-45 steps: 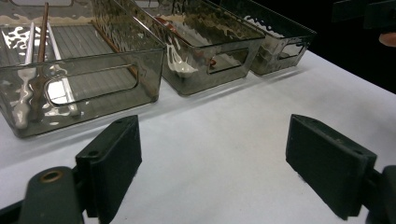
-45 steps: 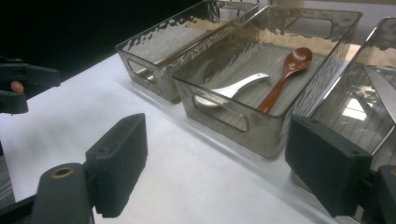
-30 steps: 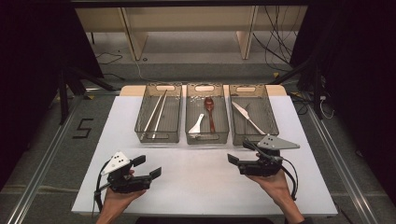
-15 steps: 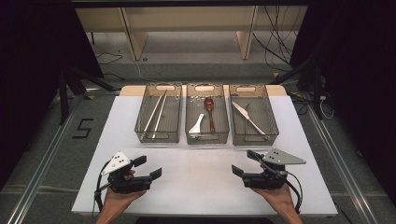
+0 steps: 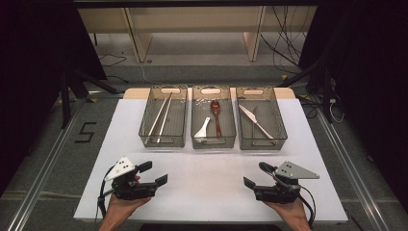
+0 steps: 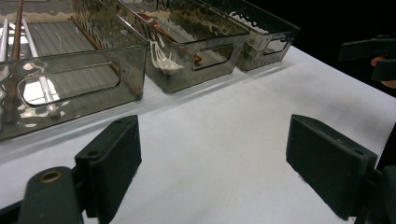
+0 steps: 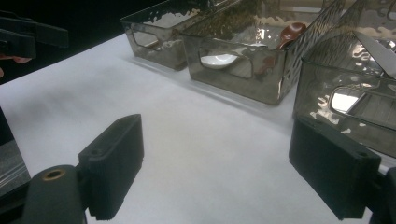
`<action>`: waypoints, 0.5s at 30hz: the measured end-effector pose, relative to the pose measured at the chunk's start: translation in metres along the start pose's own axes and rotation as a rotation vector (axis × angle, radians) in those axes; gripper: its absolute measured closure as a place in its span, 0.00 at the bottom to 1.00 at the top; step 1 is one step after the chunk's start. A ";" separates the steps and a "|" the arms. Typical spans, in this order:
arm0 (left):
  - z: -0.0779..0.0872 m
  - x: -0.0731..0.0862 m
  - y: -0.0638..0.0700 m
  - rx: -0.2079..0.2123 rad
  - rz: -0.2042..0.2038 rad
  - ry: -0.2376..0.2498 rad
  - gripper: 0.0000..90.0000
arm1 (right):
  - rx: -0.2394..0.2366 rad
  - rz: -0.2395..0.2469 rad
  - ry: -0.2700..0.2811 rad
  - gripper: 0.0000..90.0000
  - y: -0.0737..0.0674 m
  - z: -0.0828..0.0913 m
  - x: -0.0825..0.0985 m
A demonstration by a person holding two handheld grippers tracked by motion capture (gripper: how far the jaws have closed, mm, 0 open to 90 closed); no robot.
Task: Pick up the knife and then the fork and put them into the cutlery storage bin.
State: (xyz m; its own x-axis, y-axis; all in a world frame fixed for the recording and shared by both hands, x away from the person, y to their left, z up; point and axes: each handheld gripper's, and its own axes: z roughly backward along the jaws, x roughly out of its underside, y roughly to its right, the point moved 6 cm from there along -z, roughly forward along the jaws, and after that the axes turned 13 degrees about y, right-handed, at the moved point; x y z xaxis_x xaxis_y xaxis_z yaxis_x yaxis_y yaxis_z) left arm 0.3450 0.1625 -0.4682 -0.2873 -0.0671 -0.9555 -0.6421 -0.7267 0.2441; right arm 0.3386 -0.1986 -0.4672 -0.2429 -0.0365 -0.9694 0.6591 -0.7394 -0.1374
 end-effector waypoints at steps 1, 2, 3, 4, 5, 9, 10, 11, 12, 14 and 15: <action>0.000 0.000 0.000 0.000 0.000 -0.001 0.19 | 0.003 0.002 -0.001 0.21 0.000 0.000 0.000; 0.000 0.000 0.000 0.001 -0.001 -0.001 0.19 | 0.007 0.001 -0.004 0.21 0.000 0.001 0.001; 0.000 0.000 0.000 0.001 -0.001 -0.002 0.19 | 0.008 0.002 -0.003 0.21 0.001 0.001 0.001; 0.000 0.000 0.000 0.002 0.000 -0.002 0.19 | 0.009 0.002 -0.003 0.21 0.001 0.002 0.001; 0.000 0.000 0.000 0.003 -0.003 -0.004 0.19 | 0.010 0.004 -0.002 0.21 0.001 0.002 0.001; 0.000 0.000 0.001 0.005 -0.004 -0.005 0.19 | 0.010 0.004 0.002 0.21 0.001 0.001 0.000; 0.000 0.000 0.001 0.005 -0.004 -0.005 0.19 | 0.009 0.008 0.003 0.21 0.001 0.001 0.000; 0.000 0.000 0.001 0.005 -0.004 -0.005 0.19 | 0.010 0.007 0.001 0.21 0.001 0.001 0.000; 0.000 0.000 0.001 0.005 -0.004 -0.004 0.19 | 0.008 0.009 0.000 0.21 0.000 0.001 0.000; 0.000 0.000 0.001 0.006 -0.005 -0.004 0.19 | 0.006 0.014 0.000 0.21 0.000 0.000 0.001; 0.000 0.000 0.001 0.006 -0.005 -0.005 0.19 | 0.006 0.015 0.000 0.21 0.000 0.000 0.000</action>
State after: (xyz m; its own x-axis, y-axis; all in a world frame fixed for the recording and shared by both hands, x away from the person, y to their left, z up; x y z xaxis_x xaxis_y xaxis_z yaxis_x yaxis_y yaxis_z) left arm 0.3444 0.1620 -0.4684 -0.2875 -0.0606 -0.9559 -0.6477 -0.7229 0.2407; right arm 0.3383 -0.1986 -0.4676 -0.2329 -0.0474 -0.9713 0.6585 -0.7427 -0.1216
